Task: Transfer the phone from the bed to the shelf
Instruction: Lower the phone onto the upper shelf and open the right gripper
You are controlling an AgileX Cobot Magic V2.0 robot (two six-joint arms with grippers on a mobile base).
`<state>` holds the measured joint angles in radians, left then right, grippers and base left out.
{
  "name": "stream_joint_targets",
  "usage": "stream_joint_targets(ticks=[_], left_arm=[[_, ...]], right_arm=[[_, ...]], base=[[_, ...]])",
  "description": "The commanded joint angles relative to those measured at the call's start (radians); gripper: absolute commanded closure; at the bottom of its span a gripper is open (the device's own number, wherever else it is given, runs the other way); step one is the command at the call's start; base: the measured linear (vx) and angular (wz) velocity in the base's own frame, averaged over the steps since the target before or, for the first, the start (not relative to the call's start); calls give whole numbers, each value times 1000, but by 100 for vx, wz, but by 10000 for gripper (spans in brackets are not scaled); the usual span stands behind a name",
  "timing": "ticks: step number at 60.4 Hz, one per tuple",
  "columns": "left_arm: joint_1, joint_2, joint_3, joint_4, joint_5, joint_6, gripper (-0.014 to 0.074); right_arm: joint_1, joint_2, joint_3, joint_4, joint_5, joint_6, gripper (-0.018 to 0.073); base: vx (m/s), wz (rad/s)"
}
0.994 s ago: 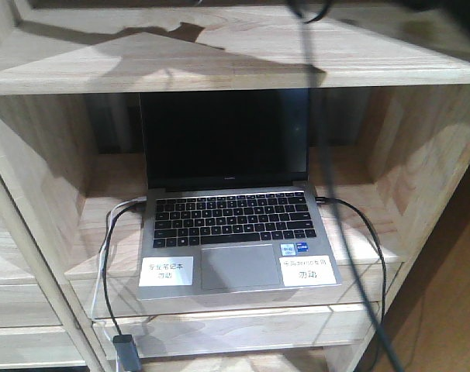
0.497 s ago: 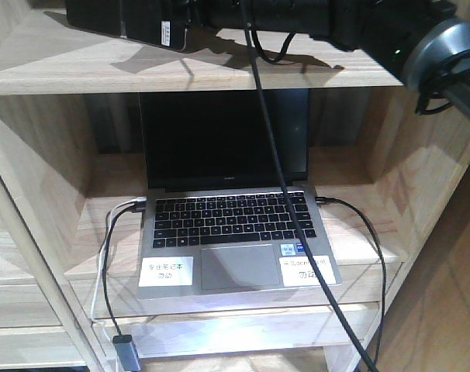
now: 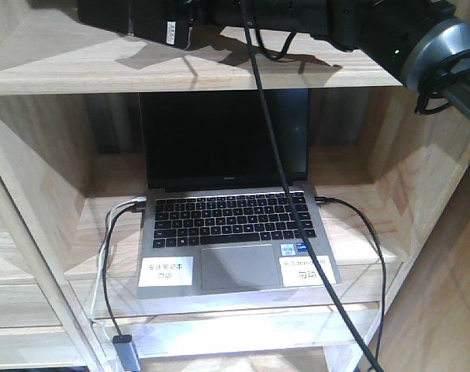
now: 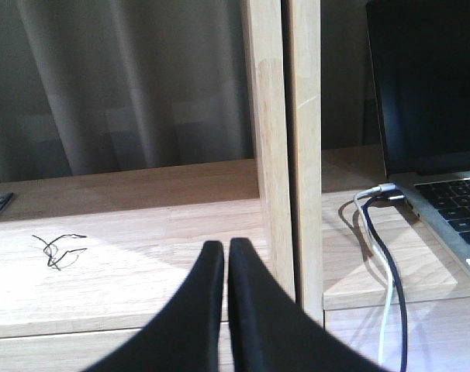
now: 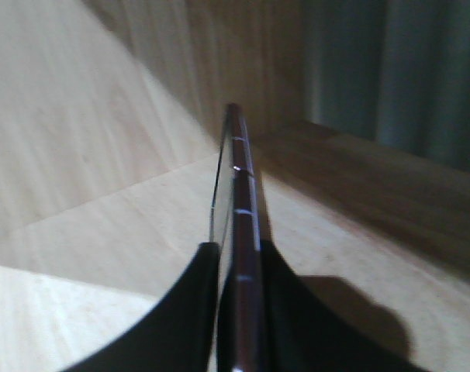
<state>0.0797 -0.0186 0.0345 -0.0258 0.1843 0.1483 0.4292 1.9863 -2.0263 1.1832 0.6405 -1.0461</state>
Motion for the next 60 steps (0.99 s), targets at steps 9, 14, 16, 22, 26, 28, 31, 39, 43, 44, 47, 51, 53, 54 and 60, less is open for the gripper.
stream_joint_targets(ticks=[9,14,16,22,26,28,31,39,43,44,47,51,53,54,60], left_arm=[[-2,-7,-23,-9,-73,-6,595],[-2,-7,-23,-9,-73,-6,595],[-2,-7,-23,-9,-73,-6,595],[-2,-7,-23,-9,-73,-6,595],[-2,-7,-23,-9,-73,-6,595],[-2,-7,-23,-9,-73,-6,595],[-2,-7,-23,-9,-73,-6,595],[-2,-7,-23,-9,-73,-6,595],[-2,-7,-23,-9,-73,-6,595],[-2,-7,-23,-9,-73,-6,595],[-2,-7,-23,-9,-73,-6,595],[-2,-7,-23,-9,-73,-6,595],[-2,-7,-23,-9,-73,-6,595],[-2,-7,-23,-9,-73,-6,595],[-2,-7,-23,-9,-73,-6,595]], right_arm=[[-3,-61,-35,-15,-79,30,244],[-3,-61,-35,-29,-101,41,168],[-3,-61,-35,-34,-110,48,146],[-3,-61,-35,-69,-133,77,87],[-3,-61,-35,-90,-133,78,68],[-3,-61,-35,-102,-133,78,63],[-3,-61,-35,-110,-133,78,61],[-3,-64,-35,-126,-131,98,62],[-3,-69,-35,-140,-128,119,62],[-3,-70,-35,-144,-127,124,62],[-3,-75,-35,-157,-124,134,62],[-3,-86,-35,-178,-110,134,62],[-3,-92,-35,-189,-98,139,67],[-3,-96,-35,-195,-90,142,69],[-3,-117,-35,-225,-55,184,105]], base=[[0,0],[0,0],[0,0],[0,0],[0,0],[0,0],[0,0],[0,0],[0,0],[0,0],[0,0],[0,0],[0,0],[0,0],[0,0]])
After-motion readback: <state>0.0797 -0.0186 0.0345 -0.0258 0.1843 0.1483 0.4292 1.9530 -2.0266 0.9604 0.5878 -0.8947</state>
